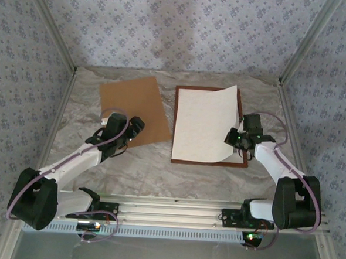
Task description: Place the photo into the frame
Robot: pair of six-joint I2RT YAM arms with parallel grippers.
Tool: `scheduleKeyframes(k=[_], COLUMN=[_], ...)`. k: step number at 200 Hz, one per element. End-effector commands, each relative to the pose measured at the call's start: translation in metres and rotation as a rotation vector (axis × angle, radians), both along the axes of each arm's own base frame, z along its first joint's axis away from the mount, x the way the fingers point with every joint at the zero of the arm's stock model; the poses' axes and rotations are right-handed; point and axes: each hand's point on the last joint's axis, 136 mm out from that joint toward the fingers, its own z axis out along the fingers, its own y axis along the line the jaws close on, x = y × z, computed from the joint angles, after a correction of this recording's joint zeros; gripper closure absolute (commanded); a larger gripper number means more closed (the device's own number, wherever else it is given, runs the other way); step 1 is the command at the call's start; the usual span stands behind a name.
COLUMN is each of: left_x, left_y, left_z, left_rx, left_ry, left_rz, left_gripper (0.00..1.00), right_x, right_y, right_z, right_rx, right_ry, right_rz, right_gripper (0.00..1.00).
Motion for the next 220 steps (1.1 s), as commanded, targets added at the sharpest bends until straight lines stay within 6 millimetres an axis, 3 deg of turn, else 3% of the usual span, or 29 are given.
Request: scheduleKeyframes(k=[1, 127, 206, 220], left_x=[0.01, 0.013, 0.014, 0.014], left_y=[-0.006, -0.01, -0.012, -0.012], left_z=[0.017, 0.013, 0.011, 0.011], left_rx=[-0.02, -0.029, -0.032, -0.033], left_ry=[-0.046, -0.034, -0.023, -0.023], left_rz=[-0.024, -0.041, -0.045, -0.047], left_gripper=[0.01, 0.01, 0.01, 0.01], right_x=[0.011, 0.023, 0.026, 0.025], right_y=[0.001, 0.001, 0.006, 0.005], right_z=[0.004, 0.013, 0.002, 0.0], right_rx=[-0.014, -0.078, -0.027, -0.03], right_ry=[-0.019, -0.034, -0.033, -0.025], right_rz=[0.03, 0.166, 0.144, 0.141], right_gripper=[1.0, 1.0, 1.0, 0.93])
